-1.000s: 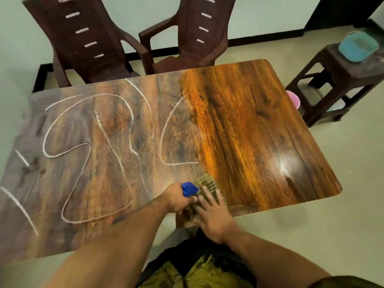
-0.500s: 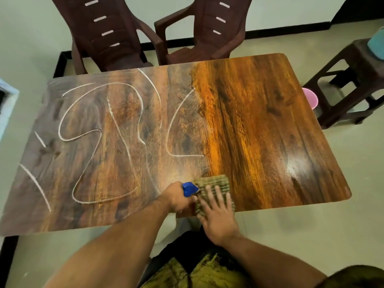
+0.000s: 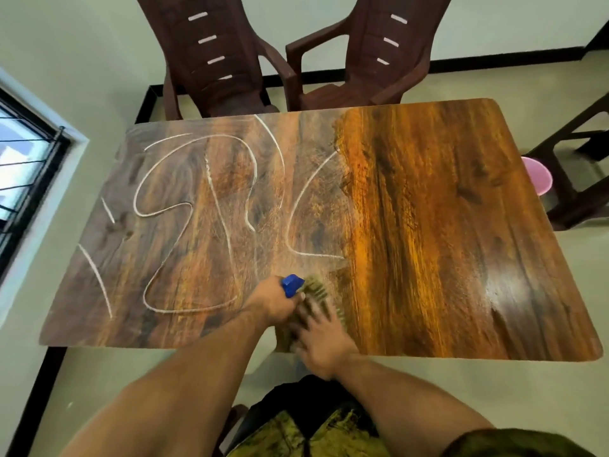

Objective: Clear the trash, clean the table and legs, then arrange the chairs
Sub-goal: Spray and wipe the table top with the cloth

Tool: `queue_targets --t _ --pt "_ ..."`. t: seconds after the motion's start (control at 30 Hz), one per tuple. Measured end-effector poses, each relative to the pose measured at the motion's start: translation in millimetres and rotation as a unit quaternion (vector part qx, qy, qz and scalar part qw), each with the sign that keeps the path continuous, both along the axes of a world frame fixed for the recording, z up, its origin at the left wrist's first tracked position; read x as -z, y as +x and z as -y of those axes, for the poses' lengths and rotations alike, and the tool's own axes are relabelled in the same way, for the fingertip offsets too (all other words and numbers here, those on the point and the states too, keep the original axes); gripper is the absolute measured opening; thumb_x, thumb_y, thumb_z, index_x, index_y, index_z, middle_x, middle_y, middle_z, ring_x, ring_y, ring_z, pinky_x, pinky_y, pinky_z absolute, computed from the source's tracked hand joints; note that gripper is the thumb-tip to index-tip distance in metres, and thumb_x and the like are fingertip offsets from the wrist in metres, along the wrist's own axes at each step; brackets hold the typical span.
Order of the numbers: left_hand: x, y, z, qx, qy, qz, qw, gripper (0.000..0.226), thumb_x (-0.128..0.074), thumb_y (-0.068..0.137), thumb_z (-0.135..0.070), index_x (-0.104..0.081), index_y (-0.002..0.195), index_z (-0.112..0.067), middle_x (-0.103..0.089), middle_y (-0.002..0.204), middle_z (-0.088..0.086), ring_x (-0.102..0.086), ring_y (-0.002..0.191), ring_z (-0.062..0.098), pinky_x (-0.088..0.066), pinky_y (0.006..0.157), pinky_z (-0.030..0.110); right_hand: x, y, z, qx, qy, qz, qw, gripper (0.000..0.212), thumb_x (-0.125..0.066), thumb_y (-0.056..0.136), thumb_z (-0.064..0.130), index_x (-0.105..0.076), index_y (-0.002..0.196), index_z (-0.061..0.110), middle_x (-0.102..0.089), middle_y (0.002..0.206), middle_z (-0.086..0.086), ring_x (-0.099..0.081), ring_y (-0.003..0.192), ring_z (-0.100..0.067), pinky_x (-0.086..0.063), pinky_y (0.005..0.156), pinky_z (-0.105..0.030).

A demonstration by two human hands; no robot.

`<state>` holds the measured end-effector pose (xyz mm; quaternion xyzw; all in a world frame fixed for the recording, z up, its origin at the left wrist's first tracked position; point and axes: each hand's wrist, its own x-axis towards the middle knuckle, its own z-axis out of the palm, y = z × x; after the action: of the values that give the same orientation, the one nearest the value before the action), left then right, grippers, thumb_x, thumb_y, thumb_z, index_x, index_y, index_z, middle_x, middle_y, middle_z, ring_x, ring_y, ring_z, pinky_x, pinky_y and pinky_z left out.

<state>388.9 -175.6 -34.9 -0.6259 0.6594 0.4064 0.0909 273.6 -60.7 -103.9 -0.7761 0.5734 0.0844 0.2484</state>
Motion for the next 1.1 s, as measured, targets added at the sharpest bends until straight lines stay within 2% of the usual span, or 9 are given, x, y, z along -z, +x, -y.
queue_targets --t 0.1,0.17,0.27,0.4,0.6,0.7,0.8,1.0,1.1 --pt "-4 -3 9 -0.013 -0.016 -0.006 1.0 0.022 -0.068 0.091 -0.031 -0.054 0.092 -0.014 -0.051 0.069 -0.006 -0.05 0.065 0.013 -0.041 0.065 0.026 8 -26 -3 -0.199 -0.02 0.047 0.979 0.06 -0.031 0.1 0.053 -0.025 0.156 0.032 0.004 0.166 0.004 0.018 0.151 -0.023 0.029 0.114 -0.046" --pt "-7 -6 13 -0.025 -0.015 -0.025 0.999 0.023 -0.069 0.091 -0.03 -0.057 0.097 -0.012 -0.049 0.068 -0.006 -0.048 0.062 0.011 -0.04 0.061 0.026 7 -63 7 -0.201 -0.029 0.041 0.978 0.06 -0.03 0.1 0.057 -0.025 0.156 0.035 0.003 0.166 0.007 0.018 0.151 -0.018 0.025 0.115 -0.043" --pt "-6 -9 19 -0.033 0.003 -0.041 0.999 0.023 -0.069 0.092 -0.029 -0.052 0.094 -0.013 -0.049 0.071 -0.003 -0.048 0.061 0.01 -0.039 0.055 0.023 5 -106 27 0.051 -0.033 -0.023 0.998 0.063 -0.018 0.1 0.061 -0.009 0.158 0.037 0.015 0.166 0.004 0.026 0.149 -0.021 0.017 0.119 -0.051" --pt "-8 -18 26 -0.044 0.012 -0.067 0.997 0.02 -0.067 0.092 -0.024 -0.05 0.085 -0.015 -0.051 0.071 -0.001 -0.049 0.062 0.011 -0.041 0.057 0.023 3 -89 56 0.349 -0.016 -0.042 0.936 0.067 -0.018 0.101 0.057 -0.001 0.159 0.029 0.018 0.165 -0.006 0.022 0.15 -0.029 0.01 0.121 -0.052" --pt "-6 -33 50 -0.02 -0.02 -0.039 0.999 0.028 -0.064 0.091 -0.024 -0.046 0.07 -0.018 -0.048 0.061 -0.002 -0.045 0.053 0.013 -0.038 0.051 0.026 -12 -42 64 0.093 -0.012 0.002 0.996 0.07 -0.017 0.098 0.063 -0.018 0.158 0.028 -0.004 0.167 -0.008 0.003 0.152 -0.033 -0.004 0.121 -0.05" --pt "-4 -42 72 -0.01 -0.024 -0.042 0.999 0.027 -0.064 0.091 -0.028 -0.048 0.071 -0.018 -0.049 0.061 -0.003 -0.045 0.054 0.013 -0.036 0.051 0.026 -7 -28 67 -0.038 -0.012 0.009 0.999 0.071 -0.016 0.096 0.067 -0.018 0.157 0.03 -0.007 0.167 -0.004 0.014 0.152 -0.029 0.012 0.119 -0.049" --pt "-2 -47 105 0.008 -0.007 -0.054 0.998 0.021 -0.065 0.092 -0.029 -0.053 0.081 -0.016 -0.05 0.064 -0.004 -0.046 0.057 0.011 -0.036 0.052 0.026 0 -43 99 0.005 -0.015 -0.007 1.0 0.07 -0.012 0.095 0.068 -0.014 0.157 0.035 0.009 0.166 -0.001 0.031 0.146 -0.027 0.026 0.112 -0.056" --pt "-6 -62 170 0.063 -0.016 -0.03 0.997 0.029 -0.065 0.09 -0.03 -0.048 0.07 -0.016 -0.05 0.064 0.002 -0.051 0.06 0.02 -0.043 0.058 0.03 4 -99 197 0.347 0.006 -0.066 0.936 0.068 -0.012 0.098 0.066 0.002 0.158 0.036 0.022 0.164 -0.005 0.025 0.149 -0.033 0.013 0.116 -0.064" --pt "-8 -77 205 0.057 -0.023 -0.037 0.997 0.028 -0.066 0.089 -0.029 -0.049 0.07 -0.016 -0.05 0.064 0.001 -0.053 0.063 0.022 -0.044 0.06 0.03 0 -66 218 0.264 0.005 -0.064 0.962 0.069 -0.012 0.097 0.065 0.003 0.157 0.034 0.015 0.165 -0.01 0.025 0.147 -0.039 0.016 0.113 -0.066"
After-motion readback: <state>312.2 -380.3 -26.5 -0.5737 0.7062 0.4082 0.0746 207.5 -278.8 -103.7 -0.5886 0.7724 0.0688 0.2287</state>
